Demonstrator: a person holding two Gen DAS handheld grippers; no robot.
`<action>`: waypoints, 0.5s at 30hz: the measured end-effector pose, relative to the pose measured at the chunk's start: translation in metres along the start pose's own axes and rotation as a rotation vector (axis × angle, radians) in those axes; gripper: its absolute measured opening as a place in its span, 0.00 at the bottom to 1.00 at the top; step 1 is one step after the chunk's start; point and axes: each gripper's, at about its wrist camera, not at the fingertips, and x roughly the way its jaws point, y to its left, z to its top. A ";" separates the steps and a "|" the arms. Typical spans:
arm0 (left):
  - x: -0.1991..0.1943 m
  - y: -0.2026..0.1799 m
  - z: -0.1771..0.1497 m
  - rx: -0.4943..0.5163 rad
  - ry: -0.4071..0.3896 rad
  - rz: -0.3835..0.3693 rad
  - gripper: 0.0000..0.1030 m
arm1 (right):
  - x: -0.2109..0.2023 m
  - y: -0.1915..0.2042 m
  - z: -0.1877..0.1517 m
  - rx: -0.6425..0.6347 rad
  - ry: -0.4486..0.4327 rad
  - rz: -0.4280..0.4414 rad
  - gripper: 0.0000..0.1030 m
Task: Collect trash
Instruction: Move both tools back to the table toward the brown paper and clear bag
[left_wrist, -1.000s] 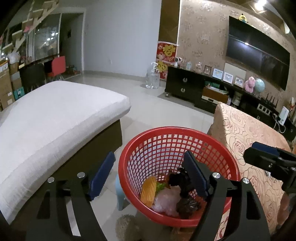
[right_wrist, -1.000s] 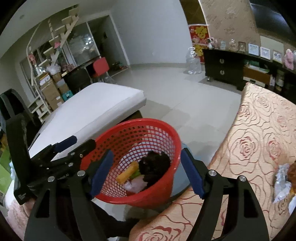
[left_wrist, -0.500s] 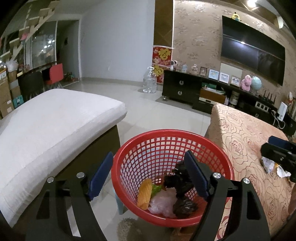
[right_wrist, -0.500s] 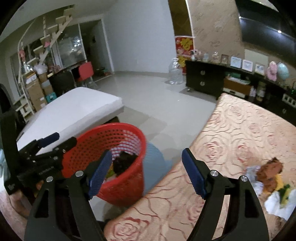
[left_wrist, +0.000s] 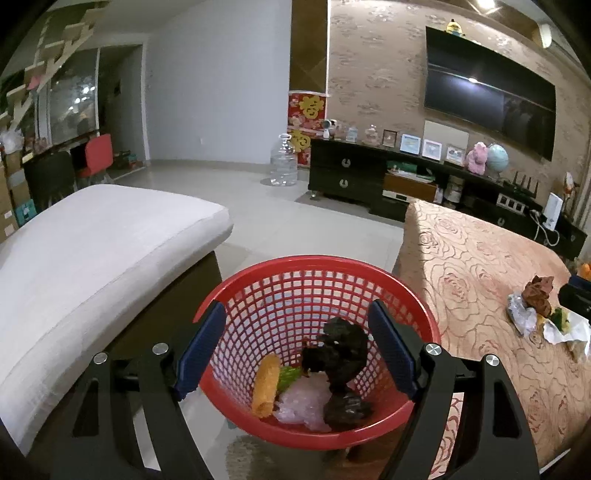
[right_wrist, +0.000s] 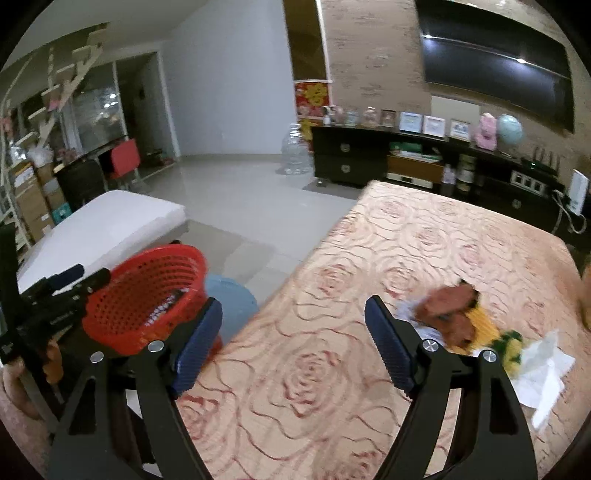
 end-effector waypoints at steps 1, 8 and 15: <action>0.000 -0.002 0.000 0.001 0.000 -0.003 0.74 | -0.002 -0.005 -0.002 0.005 0.001 -0.013 0.76; -0.002 -0.023 0.000 0.031 -0.001 -0.034 0.74 | -0.019 -0.047 -0.019 0.061 0.004 -0.107 0.76; -0.001 -0.050 -0.003 0.072 0.007 -0.077 0.75 | -0.039 -0.097 -0.034 0.151 0.000 -0.211 0.76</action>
